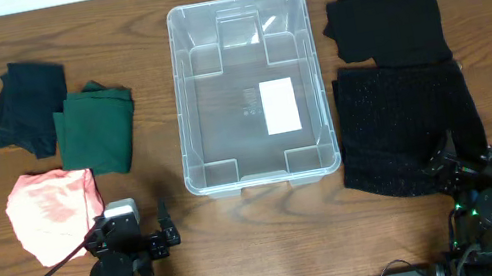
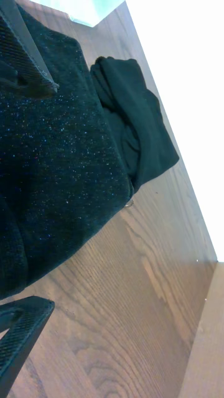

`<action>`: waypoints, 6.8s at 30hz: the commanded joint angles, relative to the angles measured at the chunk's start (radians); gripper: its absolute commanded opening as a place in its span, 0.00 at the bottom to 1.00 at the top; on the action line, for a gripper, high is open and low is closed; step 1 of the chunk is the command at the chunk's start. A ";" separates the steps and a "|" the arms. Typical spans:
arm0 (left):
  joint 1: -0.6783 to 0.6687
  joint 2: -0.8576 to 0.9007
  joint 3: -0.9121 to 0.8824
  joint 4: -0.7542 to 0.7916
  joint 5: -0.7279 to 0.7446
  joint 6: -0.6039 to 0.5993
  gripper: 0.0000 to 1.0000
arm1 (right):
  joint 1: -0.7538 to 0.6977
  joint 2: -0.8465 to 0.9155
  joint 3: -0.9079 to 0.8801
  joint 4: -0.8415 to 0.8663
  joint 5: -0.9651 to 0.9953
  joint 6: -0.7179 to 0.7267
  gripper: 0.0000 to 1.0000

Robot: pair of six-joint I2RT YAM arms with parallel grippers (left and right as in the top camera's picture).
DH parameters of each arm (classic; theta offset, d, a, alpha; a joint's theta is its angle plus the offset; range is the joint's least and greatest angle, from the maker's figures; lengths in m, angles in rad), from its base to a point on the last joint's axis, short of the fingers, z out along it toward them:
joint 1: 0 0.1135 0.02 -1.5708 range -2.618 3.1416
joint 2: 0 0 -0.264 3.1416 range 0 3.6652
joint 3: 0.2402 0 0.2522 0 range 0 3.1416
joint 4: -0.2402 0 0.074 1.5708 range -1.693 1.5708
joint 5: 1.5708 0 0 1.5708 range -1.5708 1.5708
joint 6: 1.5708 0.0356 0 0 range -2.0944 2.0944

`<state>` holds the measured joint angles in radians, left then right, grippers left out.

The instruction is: Pack container

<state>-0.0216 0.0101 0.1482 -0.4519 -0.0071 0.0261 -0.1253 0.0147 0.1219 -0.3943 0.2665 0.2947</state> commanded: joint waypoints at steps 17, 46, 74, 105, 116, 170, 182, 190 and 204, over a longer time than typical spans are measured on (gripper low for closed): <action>0.003 -0.006 -0.018 -0.002 -0.001 -0.005 0.98 | 0.005 -0.008 -0.005 0.001 0.014 -0.015 0.99; 0.003 -0.006 -0.018 -0.002 -0.001 -0.005 0.98 | 0.005 0.055 0.120 0.195 -0.293 0.016 0.99; 0.003 -0.006 -0.018 -0.002 -0.001 -0.005 0.98 | -0.408 1.418 1.076 -0.328 -0.513 -0.199 0.99; 0.003 -0.006 -0.018 -0.002 -0.001 -0.005 0.98 | -0.537 1.966 1.075 -0.438 -0.813 -0.651 0.99; 0.003 -0.006 -0.018 -0.002 -0.001 -0.005 0.98 | -0.534 2.032 1.074 -0.503 -0.888 -0.663 0.99; 0.003 -0.006 -0.018 -0.002 -0.001 -0.005 0.98 | -0.497 1.454 1.057 -0.402 -1.192 -0.186 0.01; 0.003 -0.006 -0.018 -0.002 -0.001 -0.005 0.98 | -0.306 1.211 1.057 0.313 -1.317 0.435 0.01; 0.003 -0.006 -0.018 -0.002 -0.001 -0.005 0.98 | 0.002 1.216 1.057 0.738 -1.151 0.572 0.01; 0.003 -0.006 -0.018 -0.002 -0.001 -0.005 0.98 | 0.394 1.400 1.057 0.751 -0.943 0.473 0.01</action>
<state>-0.0216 0.0101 0.1482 -0.4519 -0.0067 0.0261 0.2230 1.3567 1.1507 0.3340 -0.7788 0.8101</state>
